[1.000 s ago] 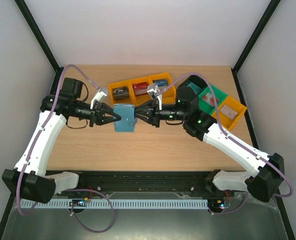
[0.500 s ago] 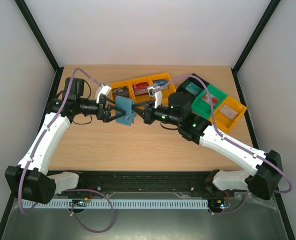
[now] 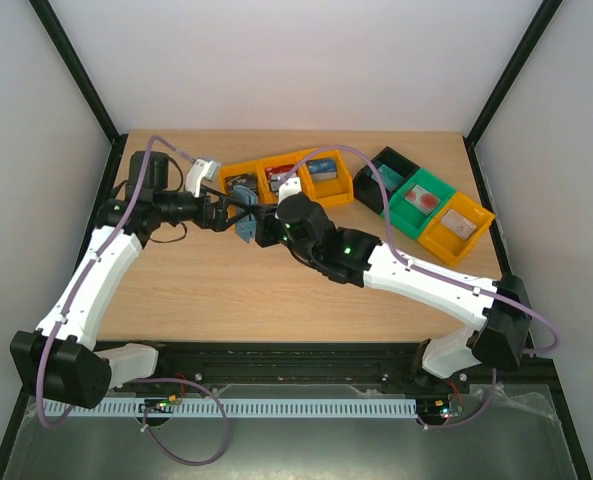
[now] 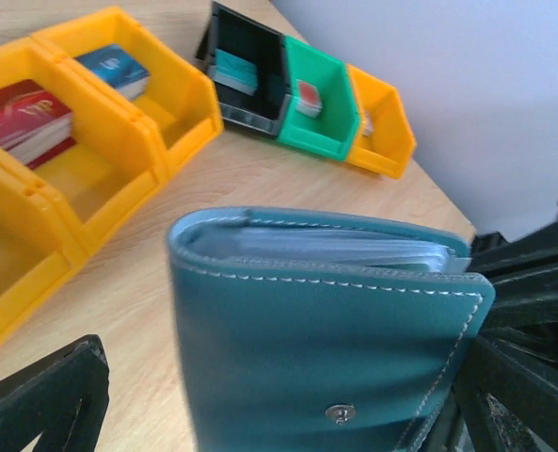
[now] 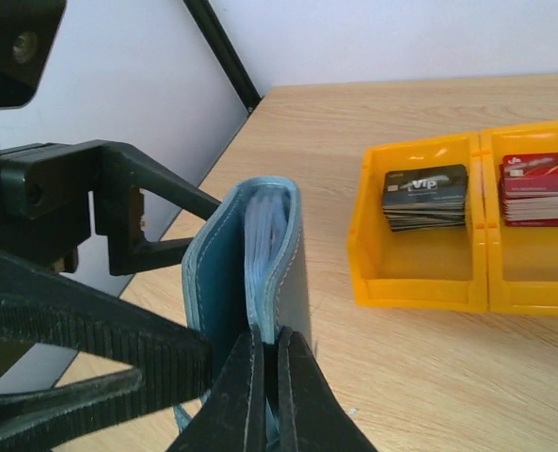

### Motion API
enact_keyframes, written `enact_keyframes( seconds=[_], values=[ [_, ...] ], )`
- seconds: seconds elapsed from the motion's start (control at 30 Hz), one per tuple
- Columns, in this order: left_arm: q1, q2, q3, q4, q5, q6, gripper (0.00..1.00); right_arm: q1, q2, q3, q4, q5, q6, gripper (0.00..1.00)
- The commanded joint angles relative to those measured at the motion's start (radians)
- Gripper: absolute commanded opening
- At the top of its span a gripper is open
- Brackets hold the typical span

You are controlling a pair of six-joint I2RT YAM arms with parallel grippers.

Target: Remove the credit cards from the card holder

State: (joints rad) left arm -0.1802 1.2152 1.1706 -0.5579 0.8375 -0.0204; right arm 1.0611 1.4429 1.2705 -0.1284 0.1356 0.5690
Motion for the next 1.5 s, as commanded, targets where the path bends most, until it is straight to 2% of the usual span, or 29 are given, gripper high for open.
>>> enact_keyframes(
  seconds=[0.0,0.07,0.27,0.37,0.43,0.6,0.67,0.73,0.8,0.83,0.87,0.93,1.0,1.03,1.1,1.2,1.27,1.47],
  values=[
    [0.015,-0.008,-0.029,0.044,-0.213,-0.051,0.99,0.007,-0.018,0.029,0.009,0.036,-0.005,0.02],
    [0.025,-0.011,-0.029,0.046,-0.245,-0.050,1.00,0.006,-0.048,0.005,0.025,0.029,-0.010,0.02],
    [0.048,-0.018,-0.019,0.038,-0.167,-0.052,1.00,-0.010,-0.128,-0.038,0.062,-0.066,-0.056,0.02],
    [0.059,-0.024,-0.019,0.029,-0.072,-0.035,1.00,-0.041,-0.170,-0.074,0.088,-0.121,-0.058,0.02],
    [0.059,-0.027,-0.025,0.030,0.026,-0.027,0.95,-0.074,-0.187,-0.099,0.121,-0.205,-0.057,0.02],
    [0.058,-0.029,-0.031,0.031,0.231,-0.015,0.74,-0.104,-0.193,-0.106,0.174,-0.408,-0.085,0.02],
    [0.053,-0.028,-0.037,0.032,0.315,-0.009,0.62,-0.116,-0.194,-0.113,0.200,-0.478,-0.092,0.02],
    [0.042,-0.029,-0.040,0.027,0.360,0.004,0.40,-0.137,-0.195,-0.125,0.232,-0.557,-0.090,0.02],
    [0.035,-0.028,-0.036,0.019,0.344,0.019,0.15,-0.155,-0.196,-0.141,0.261,-0.616,-0.085,0.02],
    [0.036,-0.028,-0.036,0.017,0.324,0.021,0.06,-0.165,-0.196,-0.149,0.269,-0.634,-0.083,0.02],
    [0.035,-0.028,-0.035,0.014,0.303,0.022,0.03,-0.170,-0.195,-0.154,0.270,-0.642,-0.083,0.02],
    [0.035,-0.027,-0.033,0.006,0.254,0.027,0.02,-0.179,-0.194,-0.164,0.254,-0.613,-0.093,0.02],
    [0.035,-0.029,-0.029,-0.001,0.187,0.026,0.02,-0.184,-0.193,-0.170,0.212,-0.518,-0.112,0.02],
    [0.035,-0.031,-0.026,-0.004,0.156,0.026,0.02,-0.184,-0.188,-0.167,0.177,-0.461,-0.126,0.09],
    [0.032,-0.031,-0.020,-0.011,0.100,0.028,0.02,-0.184,-0.168,-0.165,0.124,-0.400,-0.156,0.32],
    [0.025,-0.030,-0.015,-0.014,0.062,0.027,0.02,-0.184,-0.112,-0.159,0.132,-0.511,-0.172,0.59],
    [0.020,-0.028,-0.014,-0.016,0.039,0.027,0.02,-0.177,-0.074,-0.146,0.148,-0.566,-0.162,0.68],
    [0.015,-0.030,-0.014,-0.018,0.009,0.030,0.02,-0.156,-0.009,-0.119,0.166,-0.482,-0.150,0.82]
  ],
)
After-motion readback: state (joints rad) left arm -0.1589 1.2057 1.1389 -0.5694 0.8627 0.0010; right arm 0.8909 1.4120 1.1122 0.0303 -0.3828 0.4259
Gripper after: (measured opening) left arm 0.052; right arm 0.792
